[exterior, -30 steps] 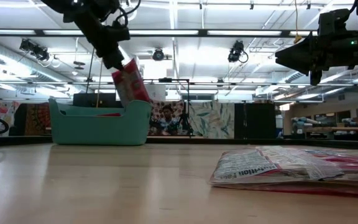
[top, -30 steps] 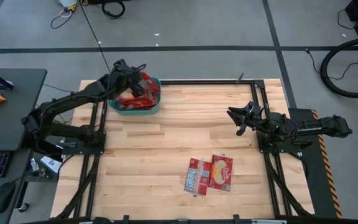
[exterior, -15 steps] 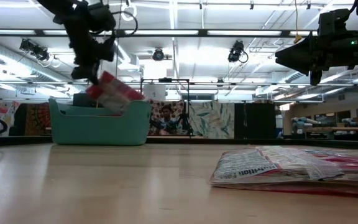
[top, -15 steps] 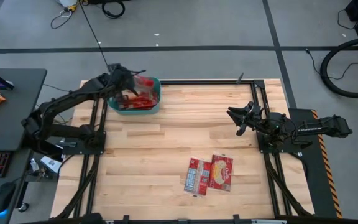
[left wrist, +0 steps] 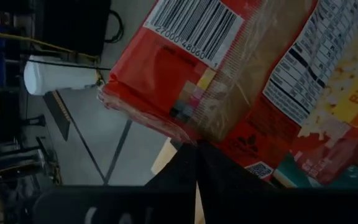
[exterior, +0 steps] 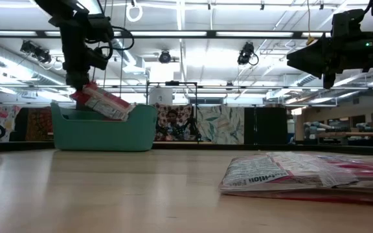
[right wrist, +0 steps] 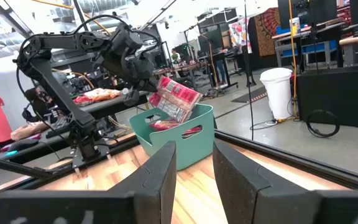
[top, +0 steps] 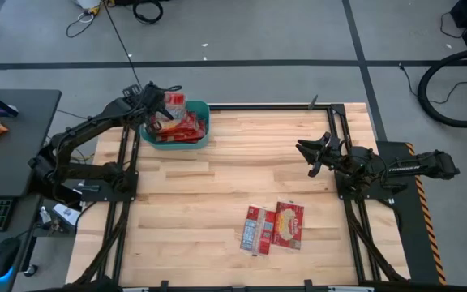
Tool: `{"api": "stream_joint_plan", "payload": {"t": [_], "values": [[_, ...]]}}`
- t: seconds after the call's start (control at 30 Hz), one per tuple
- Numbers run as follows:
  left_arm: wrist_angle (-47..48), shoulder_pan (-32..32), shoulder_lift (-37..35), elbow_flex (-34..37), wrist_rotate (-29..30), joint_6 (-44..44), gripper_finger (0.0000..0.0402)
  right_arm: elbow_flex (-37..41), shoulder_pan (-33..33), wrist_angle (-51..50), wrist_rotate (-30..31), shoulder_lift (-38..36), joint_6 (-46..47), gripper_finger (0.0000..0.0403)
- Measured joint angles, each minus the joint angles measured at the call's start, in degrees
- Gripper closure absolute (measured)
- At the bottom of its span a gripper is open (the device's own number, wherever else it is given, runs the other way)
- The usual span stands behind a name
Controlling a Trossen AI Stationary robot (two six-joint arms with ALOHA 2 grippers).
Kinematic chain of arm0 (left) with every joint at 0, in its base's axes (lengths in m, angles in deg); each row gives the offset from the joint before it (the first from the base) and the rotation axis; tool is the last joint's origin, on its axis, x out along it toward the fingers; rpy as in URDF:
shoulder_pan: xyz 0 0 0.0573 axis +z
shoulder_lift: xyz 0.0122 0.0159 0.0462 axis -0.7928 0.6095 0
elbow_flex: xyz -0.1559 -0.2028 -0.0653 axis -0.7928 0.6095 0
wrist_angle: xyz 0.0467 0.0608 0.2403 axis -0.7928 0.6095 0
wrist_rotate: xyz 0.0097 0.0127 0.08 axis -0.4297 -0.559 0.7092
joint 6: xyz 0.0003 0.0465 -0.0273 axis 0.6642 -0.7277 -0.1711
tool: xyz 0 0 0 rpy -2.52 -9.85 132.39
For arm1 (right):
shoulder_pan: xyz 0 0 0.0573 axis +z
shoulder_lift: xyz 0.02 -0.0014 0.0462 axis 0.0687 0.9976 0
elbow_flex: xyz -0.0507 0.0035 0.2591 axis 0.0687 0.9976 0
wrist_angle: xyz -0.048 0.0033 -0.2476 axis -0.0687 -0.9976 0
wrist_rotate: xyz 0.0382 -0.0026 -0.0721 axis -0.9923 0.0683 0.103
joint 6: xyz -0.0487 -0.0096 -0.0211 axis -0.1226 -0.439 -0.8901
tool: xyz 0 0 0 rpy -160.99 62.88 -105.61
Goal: Sort popcorn bags into baskets
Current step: Put the red popcorn bag into the blue bin
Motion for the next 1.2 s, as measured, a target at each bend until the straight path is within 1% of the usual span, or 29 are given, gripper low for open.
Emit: {"api": "stream_joint_plan", "payload": {"t": [0.07,0.17,0.27,0.37,0.57,0.67,0.73,0.8,0.83,0.97,1.03,1.1,1.2], "values": [[0.0,0.1,0.0,0.0,0.1,-0.5,0.0395,0.0,0.0,0.0,0.0,0.0,0.0,0.0292],[-0.3,-0.5,0.0,0.0,-0.4,-4.3,0.0395,0.0,0.0,0.0,0.0,0.0,0.0,0.0292],[-2.7,-1.3,0.0,0.0,-0.7,-8.0,0.0395,0.0,0.0,0.0,0.0,0.0,0.0,0.0292],[-7.4,-1.9,0.0,0.0,-0.7,-12.6,0.0396,0.0,0.0,0.0,0.0,0.0,0.0,0.0292],[-21.5,-2.0,0.0,0.0,-1.0,-23.0,0.0398,0.0,0.0,0.0,0.0,0.0,0.0,0.0292],[-27.2,-2.0,0.0,0.0,-2.8,-27.6,0.0398,0.0,0.0,0.0,0.0,0.0,0.0,0.0292],[-29.3,-2.0,0.0,0.0,-3.5,-29.9,0.0398,0.0,0.0,0.0,0.0,0.0,0.0,0.0292],[-30.7,-1.9,0.0,0.0,-3.8,-29.2,0.0399,0.0,0.0,0.0,0.0,0.0,0.0,0.0292],[-30.7,-1.9,0.0,0.0,-4.2,-27.8,0.0399,0.0,0.0,0.0,0.0,0.0,0.0,0.0292],[-26.9,-1.9,0.0,0.0,-9.7,-23.7,0.0398,0.0,0.0,0.0,0.0,0.0,0.0,0.0292],[-24.4,-1.9,0.0,-0.1,-11.0,-21.9,0.0397,0.0,0.0,0.0,0.0,0.0,0.0,0.0292],[-19.9,-1.9,-0.1,-0.2,-11.2,-19.9,0.0397,0.0,0.0,0.0,0.0,0.0,0.0,0.0292],[-10.2,-2.4,0.0,-0.1,-12.6,-15.7,0.0397,0.0,0.0,0.0,0.0,0.0,0.0,0.0292]]}}
